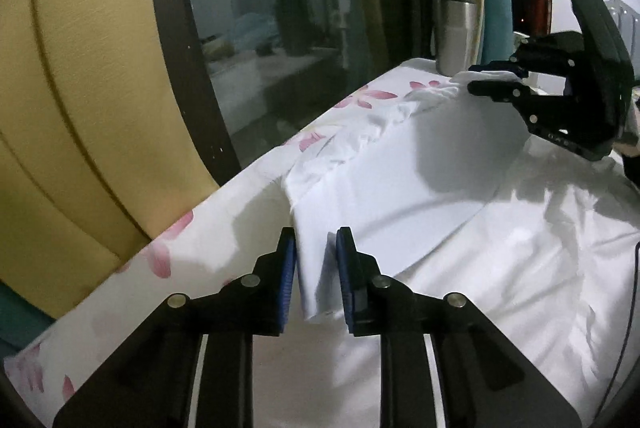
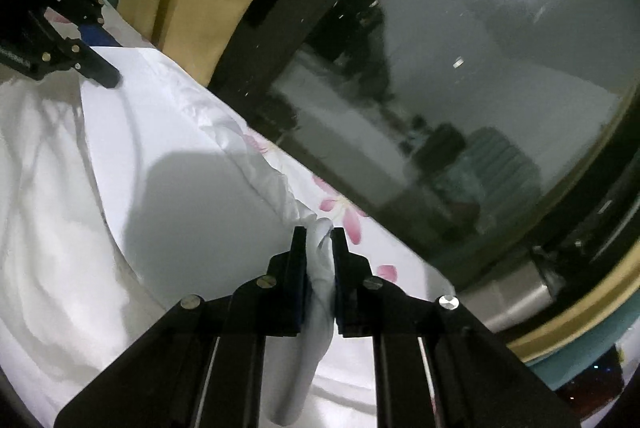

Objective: Fold large clothes

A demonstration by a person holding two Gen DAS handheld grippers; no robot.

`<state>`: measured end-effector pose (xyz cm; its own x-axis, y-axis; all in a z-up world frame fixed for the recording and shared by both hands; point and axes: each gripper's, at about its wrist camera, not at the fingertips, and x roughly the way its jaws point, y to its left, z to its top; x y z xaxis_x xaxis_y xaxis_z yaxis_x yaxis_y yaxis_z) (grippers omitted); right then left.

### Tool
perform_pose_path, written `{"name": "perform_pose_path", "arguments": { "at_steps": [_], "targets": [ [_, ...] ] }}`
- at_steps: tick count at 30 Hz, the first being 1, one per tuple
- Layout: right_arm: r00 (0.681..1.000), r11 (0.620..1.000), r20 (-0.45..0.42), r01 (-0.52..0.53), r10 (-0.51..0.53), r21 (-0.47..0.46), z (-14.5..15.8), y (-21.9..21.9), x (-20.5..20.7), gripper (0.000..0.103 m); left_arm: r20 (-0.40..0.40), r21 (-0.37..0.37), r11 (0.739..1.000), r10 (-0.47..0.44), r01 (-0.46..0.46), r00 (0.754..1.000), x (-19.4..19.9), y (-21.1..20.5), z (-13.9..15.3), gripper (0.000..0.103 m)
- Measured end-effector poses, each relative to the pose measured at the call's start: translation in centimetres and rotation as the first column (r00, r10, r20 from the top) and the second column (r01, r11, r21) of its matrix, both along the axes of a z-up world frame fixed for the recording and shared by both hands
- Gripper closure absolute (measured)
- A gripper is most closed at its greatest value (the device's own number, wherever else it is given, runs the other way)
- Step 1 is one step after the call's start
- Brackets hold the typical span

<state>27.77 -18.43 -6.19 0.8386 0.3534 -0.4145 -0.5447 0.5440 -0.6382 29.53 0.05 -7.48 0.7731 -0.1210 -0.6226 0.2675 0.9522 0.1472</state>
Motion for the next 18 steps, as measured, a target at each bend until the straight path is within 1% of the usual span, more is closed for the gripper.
{"name": "perform_pose_path", "arguments": {
  "at_steps": [3,5,7,9,13,16,18],
  "targets": [
    [1.0,1.0,0.026,-0.008,0.008,-0.014,-0.2,-0.8,-1.4,0.092,-0.001,-0.006,1.0,-0.013,0.013,1.0,-0.9,-0.4,0.2,0.082],
    [1.0,1.0,0.011,-0.013,0.013,0.002,-0.3,-1.0,-2.0,0.092,-0.001,-0.008,1.0,-0.016,0.016,1.0,-1.8,-0.4,0.3,0.082],
    [0.999,0.999,-0.035,-0.015,0.017,0.046,0.2,-1.9,-2.5,0.091,-0.001,-0.014,1.0,-0.021,0.021,1.0,-2.6,-0.5,0.4,0.082],
    [0.992,0.995,-0.118,-0.021,0.033,0.1,0.7,-2.6,-2.7,0.091,-0.002,-0.017,0.999,-0.028,0.028,1.0,-3.8,-0.5,0.5,0.082],
    [0.96,0.979,-0.271,-0.015,0.072,0.205,1.3,-4.2,-2.7,0.091,-0.005,-0.019,0.999,-0.049,0.049,0.999,-5.9,-0.7,0.5,0.082],
    [0.937,0.968,-0.339,-0.002,0.089,0.25,1.4,-5.4,-3.1,0.091,-0.012,-0.018,0.998,-0.065,0.064,0.998,-7.4,-1.0,0.3,0.082],
    [0.924,0.968,-0.37,0.002,0.093,0.25,1.4,-5.8,-3.4,0.091,-0.021,-0.018,0.997,-0.071,0.07,0.997,-8.3,-1.0,0.1,0.082]
  ]
}}
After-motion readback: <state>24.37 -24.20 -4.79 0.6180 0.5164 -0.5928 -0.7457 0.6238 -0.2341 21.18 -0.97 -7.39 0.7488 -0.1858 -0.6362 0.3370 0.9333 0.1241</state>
